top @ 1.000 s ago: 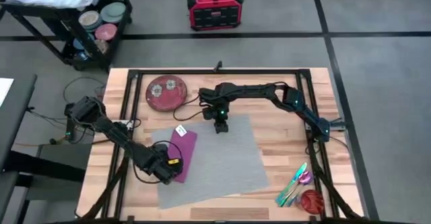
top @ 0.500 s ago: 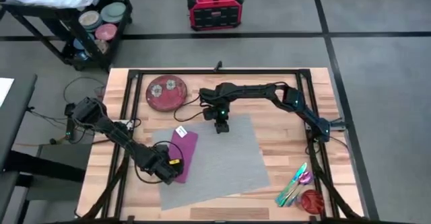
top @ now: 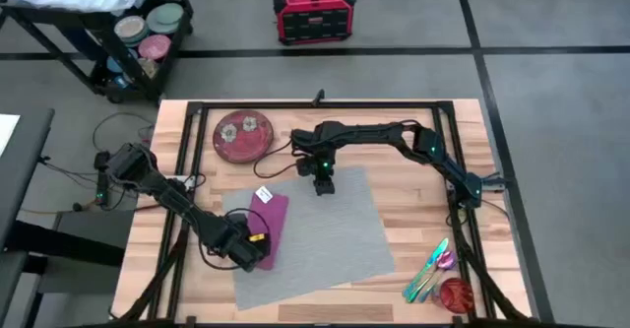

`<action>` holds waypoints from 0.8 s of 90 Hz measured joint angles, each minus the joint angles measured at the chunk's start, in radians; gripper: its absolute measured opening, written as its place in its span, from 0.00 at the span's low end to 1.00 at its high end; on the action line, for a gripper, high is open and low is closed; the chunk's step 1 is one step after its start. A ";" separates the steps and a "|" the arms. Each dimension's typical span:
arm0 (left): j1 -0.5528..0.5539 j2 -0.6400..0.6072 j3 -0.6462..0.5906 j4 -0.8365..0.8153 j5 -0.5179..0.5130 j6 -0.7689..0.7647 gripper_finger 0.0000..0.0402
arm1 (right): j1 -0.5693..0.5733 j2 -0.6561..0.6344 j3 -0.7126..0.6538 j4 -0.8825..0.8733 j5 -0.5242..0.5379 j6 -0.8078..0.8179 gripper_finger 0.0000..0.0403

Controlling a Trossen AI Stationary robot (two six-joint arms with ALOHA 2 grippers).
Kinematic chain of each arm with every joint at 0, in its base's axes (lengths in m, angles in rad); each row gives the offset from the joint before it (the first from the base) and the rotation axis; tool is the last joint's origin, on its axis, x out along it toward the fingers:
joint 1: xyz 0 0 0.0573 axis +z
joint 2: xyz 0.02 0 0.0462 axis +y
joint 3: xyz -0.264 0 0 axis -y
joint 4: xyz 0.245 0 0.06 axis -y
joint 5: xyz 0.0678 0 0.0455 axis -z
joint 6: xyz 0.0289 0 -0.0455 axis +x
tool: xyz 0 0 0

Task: Set table place
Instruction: Put the pink table napkin on the gray table mat

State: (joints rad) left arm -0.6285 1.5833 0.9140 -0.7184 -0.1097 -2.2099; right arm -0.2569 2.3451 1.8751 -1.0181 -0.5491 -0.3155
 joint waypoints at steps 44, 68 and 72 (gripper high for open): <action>0.001 0.037 0.143 0.018 0.014 -0.040 0.00 | -0.001 0.000 0.000 0.008 0.001 -0.009 0.32; -0.001 0.056 0.145 0.077 0.004 -0.046 0.01 | -0.007 0.000 0.000 0.005 0.001 -0.028 0.32; -0.001 0.056 0.146 0.079 0.000 -0.046 0.02 | -0.009 0.000 0.000 0.005 0.001 -0.029 0.32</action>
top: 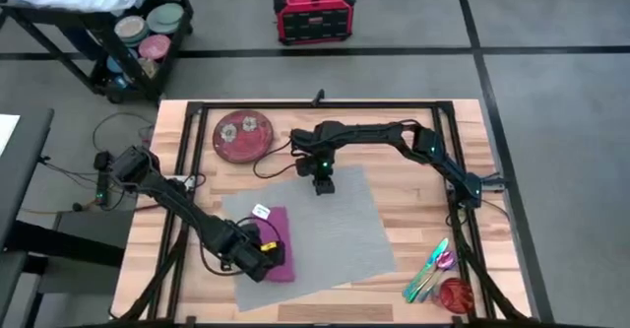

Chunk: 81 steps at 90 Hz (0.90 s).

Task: Set table place
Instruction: Put the pink table napkin on the gray table mat

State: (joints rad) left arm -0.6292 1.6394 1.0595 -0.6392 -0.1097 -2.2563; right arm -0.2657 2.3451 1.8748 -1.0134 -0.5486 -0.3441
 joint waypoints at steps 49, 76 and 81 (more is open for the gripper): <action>0.002 0.000 0.000 0.061 -0.007 0.028 0.15 | -0.005 0.000 0.000 -0.007 -0.003 -0.001 0.32; 0.002 0.000 0.000 0.074 0.010 0.027 0.23 | -0.005 0.000 0.000 -0.024 -0.006 -0.003 0.32; 0.002 0.000 0.000 0.081 0.030 0.027 0.24 | -0.005 0.000 0.000 -0.024 -0.005 -0.003 0.32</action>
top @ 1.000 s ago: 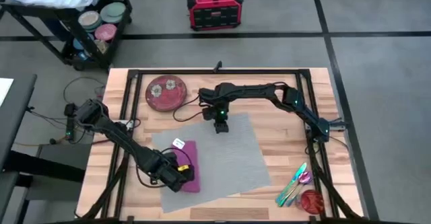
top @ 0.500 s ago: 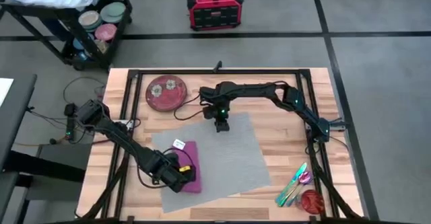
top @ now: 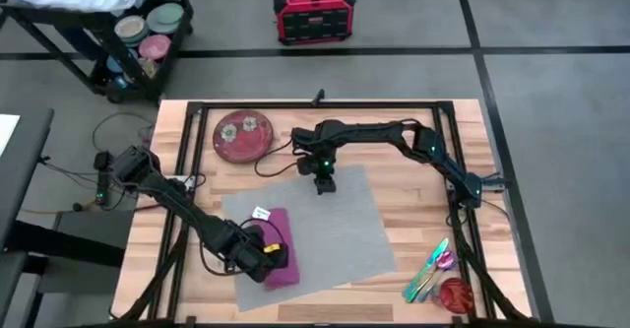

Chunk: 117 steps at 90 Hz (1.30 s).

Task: Set table place
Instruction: Put the pink table napkin on the gray table mat

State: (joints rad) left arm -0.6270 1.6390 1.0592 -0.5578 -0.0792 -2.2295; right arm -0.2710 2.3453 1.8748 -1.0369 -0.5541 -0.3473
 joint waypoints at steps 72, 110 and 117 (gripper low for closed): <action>0.029 -0.024 0.000 -0.120 0.022 -0.002 0.26 | 0.000 -0.002 -0.067 0.101 0.057 0.025 0.02; 0.077 -0.024 0.000 -0.159 0.019 0.110 0.26 | -0.063 -0.007 -0.131 0.118 0.097 0.060 0.00; 0.091 -0.024 0.000 -0.172 0.018 0.136 0.26 | -0.096 -0.006 -0.132 0.094 0.109 0.070 0.00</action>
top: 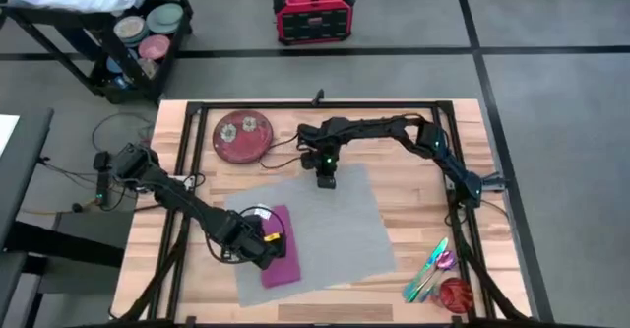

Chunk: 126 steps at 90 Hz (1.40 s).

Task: Set table place
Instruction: Put the pink table napkin on the gray table mat

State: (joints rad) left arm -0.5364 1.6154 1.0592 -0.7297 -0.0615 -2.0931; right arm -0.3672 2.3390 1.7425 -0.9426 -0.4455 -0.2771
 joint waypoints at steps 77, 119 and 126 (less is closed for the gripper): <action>0.045 0.000 0.000 -0.118 -0.058 0.051 0.26 | -0.094 -0.134 -0.160 -0.098 0.078 0.022 0.00; 0.078 0.000 0.000 -0.107 -0.217 0.124 0.25 | -0.022 -0.313 -0.456 0.123 0.061 0.102 0.00; 0.114 0.000 0.000 -0.055 -0.291 0.197 0.25 | -0.007 -0.313 -0.456 0.140 0.060 0.105 0.00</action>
State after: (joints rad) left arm -0.4226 1.6157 1.0588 -0.7849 -0.3528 -1.8960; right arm -0.3741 2.0258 1.2866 -0.8031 -0.3851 -0.1718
